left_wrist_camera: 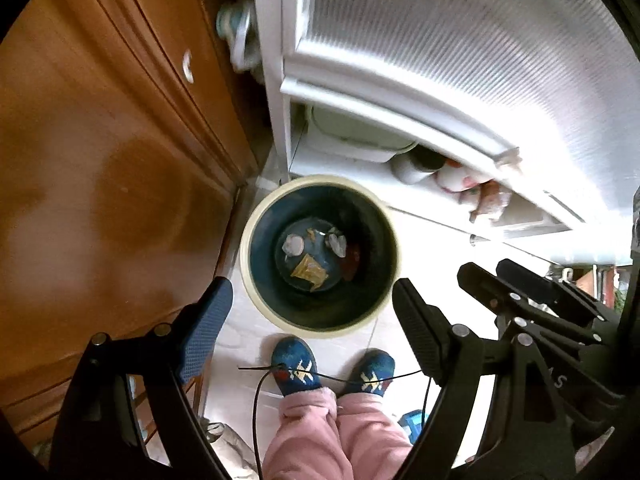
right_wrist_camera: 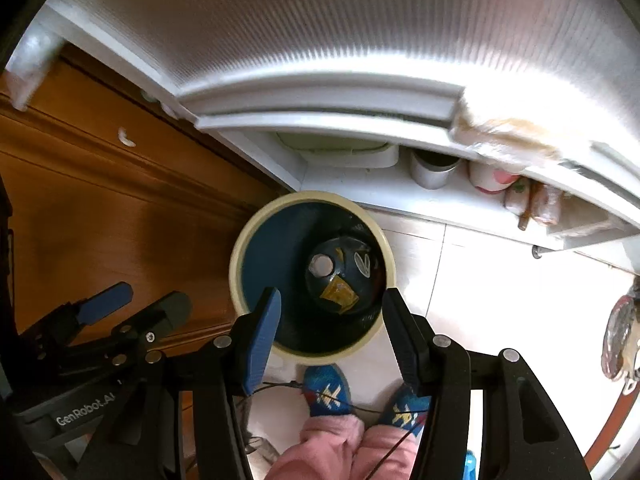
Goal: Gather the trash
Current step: 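Raise both tools from the bin back toward the counter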
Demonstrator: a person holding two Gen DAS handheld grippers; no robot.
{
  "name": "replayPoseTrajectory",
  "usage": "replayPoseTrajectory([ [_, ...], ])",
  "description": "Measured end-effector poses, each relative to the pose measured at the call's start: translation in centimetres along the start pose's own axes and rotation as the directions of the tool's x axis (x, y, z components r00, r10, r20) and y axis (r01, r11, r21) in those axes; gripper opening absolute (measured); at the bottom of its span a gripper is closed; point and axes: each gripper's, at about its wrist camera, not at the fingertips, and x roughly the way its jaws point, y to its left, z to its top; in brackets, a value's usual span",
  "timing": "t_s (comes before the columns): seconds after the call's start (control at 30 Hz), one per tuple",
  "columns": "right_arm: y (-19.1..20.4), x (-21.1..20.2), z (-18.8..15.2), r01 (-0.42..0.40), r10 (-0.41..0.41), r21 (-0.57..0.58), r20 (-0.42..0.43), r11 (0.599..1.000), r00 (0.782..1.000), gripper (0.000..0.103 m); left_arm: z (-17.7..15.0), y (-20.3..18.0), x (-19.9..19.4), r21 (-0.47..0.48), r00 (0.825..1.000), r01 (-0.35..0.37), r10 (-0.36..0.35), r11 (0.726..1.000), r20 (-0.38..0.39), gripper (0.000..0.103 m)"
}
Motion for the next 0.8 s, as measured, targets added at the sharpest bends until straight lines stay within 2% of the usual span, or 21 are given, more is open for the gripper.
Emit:
replayPoseTrajectory([
  [0.5, 3.1, -21.0, -0.6, -0.062, 0.061, 0.006, 0.130, 0.998, 0.990, 0.054, 1.0, -3.2, -22.5, 0.059, 0.990, 0.064, -0.071, 0.996, 0.123, 0.080],
  [0.63, 4.5, -26.8, -0.8, -0.084, 0.084, -0.008, 0.177, 0.996, 0.981, 0.054, 1.4, -3.8, -28.5, 0.088, 0.980, 0.082, -0.097, 0.993, 0.172, 0.080],
  [0.8, 6.4, -33.8, -1.0, -0.094, 0.100, -0.038, 0.243, 0.995, 0.965, 0.054, 1.9, -4.4, -35.2, 0.134, 0.960, 0.100, -0.131, 0.986, 0.246, 0.080],
])
